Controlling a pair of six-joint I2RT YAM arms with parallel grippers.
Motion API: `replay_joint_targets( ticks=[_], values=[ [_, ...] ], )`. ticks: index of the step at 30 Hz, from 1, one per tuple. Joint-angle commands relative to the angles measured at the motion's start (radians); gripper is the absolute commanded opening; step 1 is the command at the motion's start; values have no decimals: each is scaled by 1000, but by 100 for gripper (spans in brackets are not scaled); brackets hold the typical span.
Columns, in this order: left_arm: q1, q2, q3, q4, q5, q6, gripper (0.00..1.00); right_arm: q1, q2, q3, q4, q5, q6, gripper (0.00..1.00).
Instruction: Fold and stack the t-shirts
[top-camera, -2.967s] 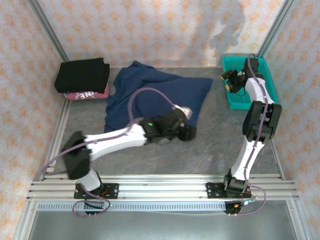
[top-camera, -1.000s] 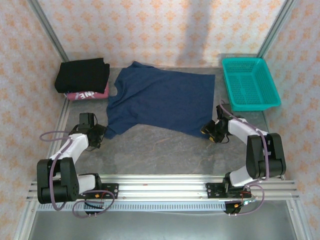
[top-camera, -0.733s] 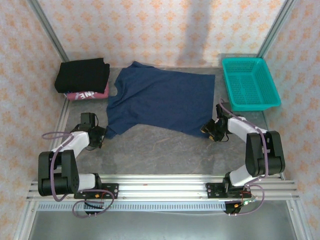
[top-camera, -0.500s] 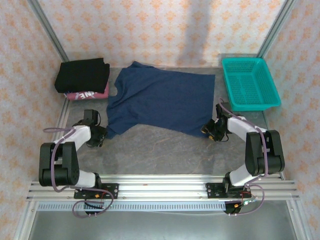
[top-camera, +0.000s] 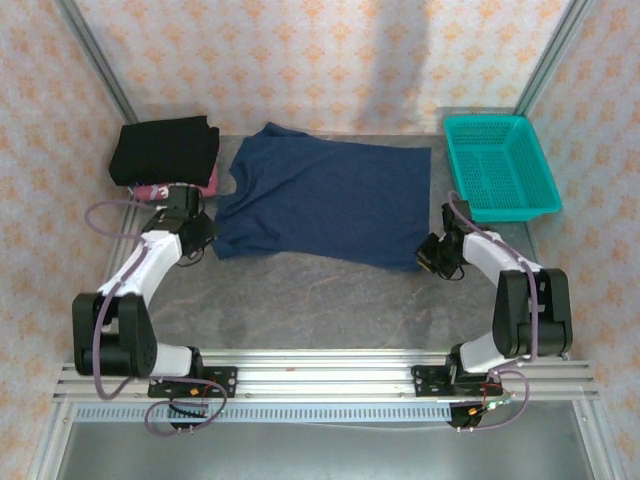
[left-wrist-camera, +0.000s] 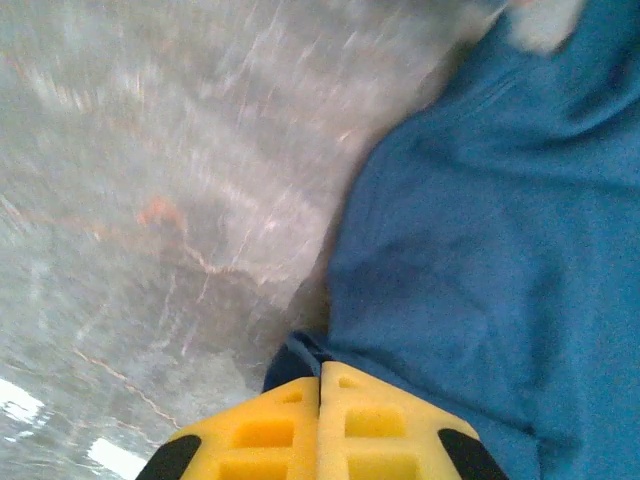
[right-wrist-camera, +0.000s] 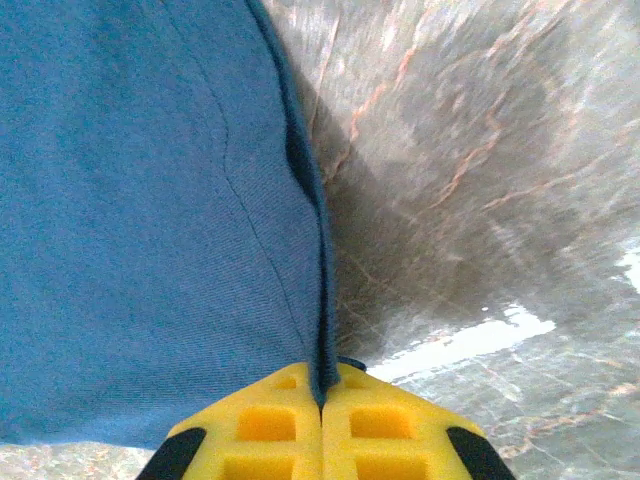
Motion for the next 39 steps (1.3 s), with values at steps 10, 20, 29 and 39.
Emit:
replay_joint_targets(
  ticks=[10, 20, 29, 39],
  values=[
    [-223, -370, -145, -187, -296, 212, 0, -78, -143, -22, -161, 132, -5, 0],
    [-468, -674, -381, -246, -184, -137, 18, -81, -143, -69, -171, 161, 11, 0],
    [-536, -799, -415, -413, -239, -387, 62, -83, -126, -61, -167, 166, 10, 0],
    [-380, -605, -556, -111, -81, -707, 71, -83, -118, -52, -160, 127, -35, 0]
  ],
)
